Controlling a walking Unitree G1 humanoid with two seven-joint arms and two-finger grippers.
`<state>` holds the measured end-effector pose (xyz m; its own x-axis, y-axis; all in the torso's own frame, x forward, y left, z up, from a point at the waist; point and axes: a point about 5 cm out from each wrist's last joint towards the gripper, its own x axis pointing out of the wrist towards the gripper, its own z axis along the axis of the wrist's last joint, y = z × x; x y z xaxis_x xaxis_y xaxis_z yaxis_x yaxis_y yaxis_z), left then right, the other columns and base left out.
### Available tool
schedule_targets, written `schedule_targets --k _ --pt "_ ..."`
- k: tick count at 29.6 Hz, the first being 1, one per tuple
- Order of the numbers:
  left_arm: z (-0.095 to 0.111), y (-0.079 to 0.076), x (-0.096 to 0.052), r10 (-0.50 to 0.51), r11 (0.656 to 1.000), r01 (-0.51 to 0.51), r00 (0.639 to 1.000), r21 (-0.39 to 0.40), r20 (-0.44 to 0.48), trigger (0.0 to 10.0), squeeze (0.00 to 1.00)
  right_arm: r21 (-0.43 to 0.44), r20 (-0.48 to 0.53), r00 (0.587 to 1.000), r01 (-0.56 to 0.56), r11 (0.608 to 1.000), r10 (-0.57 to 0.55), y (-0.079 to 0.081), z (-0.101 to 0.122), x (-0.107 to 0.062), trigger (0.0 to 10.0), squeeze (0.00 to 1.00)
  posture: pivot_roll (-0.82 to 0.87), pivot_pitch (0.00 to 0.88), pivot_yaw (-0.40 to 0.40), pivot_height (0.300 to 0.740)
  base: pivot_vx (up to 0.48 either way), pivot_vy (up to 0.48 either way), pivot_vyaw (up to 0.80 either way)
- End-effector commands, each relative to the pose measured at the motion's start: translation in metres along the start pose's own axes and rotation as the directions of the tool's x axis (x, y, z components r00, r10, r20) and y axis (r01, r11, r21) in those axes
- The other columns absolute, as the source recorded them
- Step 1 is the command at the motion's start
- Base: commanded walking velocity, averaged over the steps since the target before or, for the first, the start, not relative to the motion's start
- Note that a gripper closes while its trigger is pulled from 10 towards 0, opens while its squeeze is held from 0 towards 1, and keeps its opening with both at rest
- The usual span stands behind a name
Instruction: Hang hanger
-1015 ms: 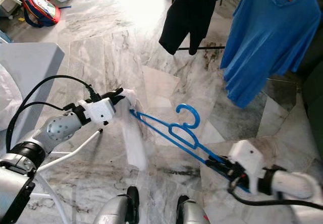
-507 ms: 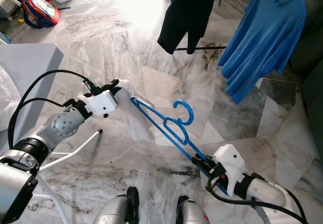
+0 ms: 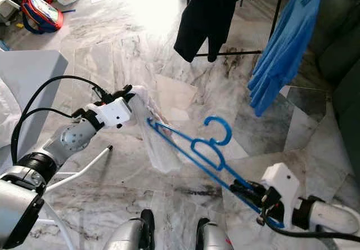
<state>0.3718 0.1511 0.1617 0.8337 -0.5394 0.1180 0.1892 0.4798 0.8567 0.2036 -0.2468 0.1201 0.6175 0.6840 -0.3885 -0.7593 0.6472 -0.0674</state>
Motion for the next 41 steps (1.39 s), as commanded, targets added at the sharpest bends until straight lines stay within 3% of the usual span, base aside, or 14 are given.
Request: schedule_targets --k 1,7,12,22,27,28,31,33,36,40,41 --pt "-0.003 0.001 -0.002 0.032 0.999 -0.032 0.999 -0.014 -0.013 10.0 0.0 0.005 0.001 1.0 0.01 1.0 -0.01 0.002 -0.002 0.001 10.0 0.0 -0.06 0.246 0.049 0.74 0.0 0.0 0.0" --pt "0.006 -0.003 0.002 0.11 0.988 -0.108 0.994 -0.107 0.014 10.0 0.0 -0.006 0.003 0.999 -0.036 0.999 0.036 0.002 0.003 0.006 10.0 0.0 -0.07 0.189 0.005 0.74 0.0 0.0 0.0" --pt "0.017 0.005 0.011 0.167 0.977 -0.158 0.984 -0.14 0.054 10.0 0.0 -0.025 0.048 0.999 0.015 1.0 -0.014 -0.01 0.017 0.003 10.0 0.0 -0.09 0.157 -0.006 0.74 0.0 0.0 0.0" --pt "0.034 -0.001 0.025 0.206 0.96 -0.186 0.975 -0.209 0.082 10.0 0.0 -0.043 0.097 0.995 -0.001 0.999 0.005 -0.012 0.031 0.007 10.0 0.0 -0.11 0.133 -0.021 0.74 0.0 0.0 0.0" --pt "0.034 0.002 0.03 0.233 0.947 -0.216 0.971 -0.236 0.045 10.0 0.0 -0.077 0.118 0.992 0.059 0.995 -0.05 -0.01 0.034 0.013 10.0 0.0 -0.13 0.167 -0.001 0.74 0.0 0.0 0.0" --pt "0.032 0.002 0.031 0.245 0.928 -0.232 0.97 -0.29 0.008 10.0 0.0 -0.071 0.124 0.988 0.104 0.992 -0.094 -0.011 0.032 0.015 10.0 0.0 -0.13 0.177 0.009 0.74 0.0 0.0 0.0" --pt "0.032 0.005 0.031 0.27 0.905 -0.258 0.963 -0.337 -0.012 10.0 0.0 -0.058 0.145 0.98 0.148 0.987 -0.139 -0.008 0.03 0.016 10.0 0.0 -0.14 0.186 0.019 0.74 0.0 0.0 0.0" --pt "0.031 0.005 0.029 0.281 0.893 -0.263 0.96 -0.364 -0.005 10.0 0.0 -0.025 0.212 0.962 0.181 0.983 -0.172 -0.001 0.036 0.018 10.0 0.0 -0.15 0.183 0.013 0.74 0.0 0.0 0.0" --pt "0.03 0.002 0.027 0.273 0.905 -0.258 0.962 -0.338 -0.004 10.0 0.0 0.0 0.245 0.953 0.184 0.983 -0.179 0.002 0.039 0.021 10.0 0.0 -0.15 0.17 -0.001 0.74 0.0 0.0 0.0" --pt "0.025 0.005 0.025 0.31 0.892 -0.307 0.95 -0.332 -0.047 10.0 0.0 0.025 0.313 0.936 0.159 0.987 -0.159 0.005 0.045 0.029 10.0 0.0 -0.14 0.15 -0.024 0.74 0.0 0.0 0.0" --pt "0.021 0.014 0.027 0.363 0.867 -0.377 0.926 -0.326 -0.107 10.0 0.0 0.043 0.381 0.917 0.11 0.993 -0.118 0.007 0.058 0.032 10.0 0.0 -0.13 0.161 -0.018 0.74 0.0 0.0 0.0"
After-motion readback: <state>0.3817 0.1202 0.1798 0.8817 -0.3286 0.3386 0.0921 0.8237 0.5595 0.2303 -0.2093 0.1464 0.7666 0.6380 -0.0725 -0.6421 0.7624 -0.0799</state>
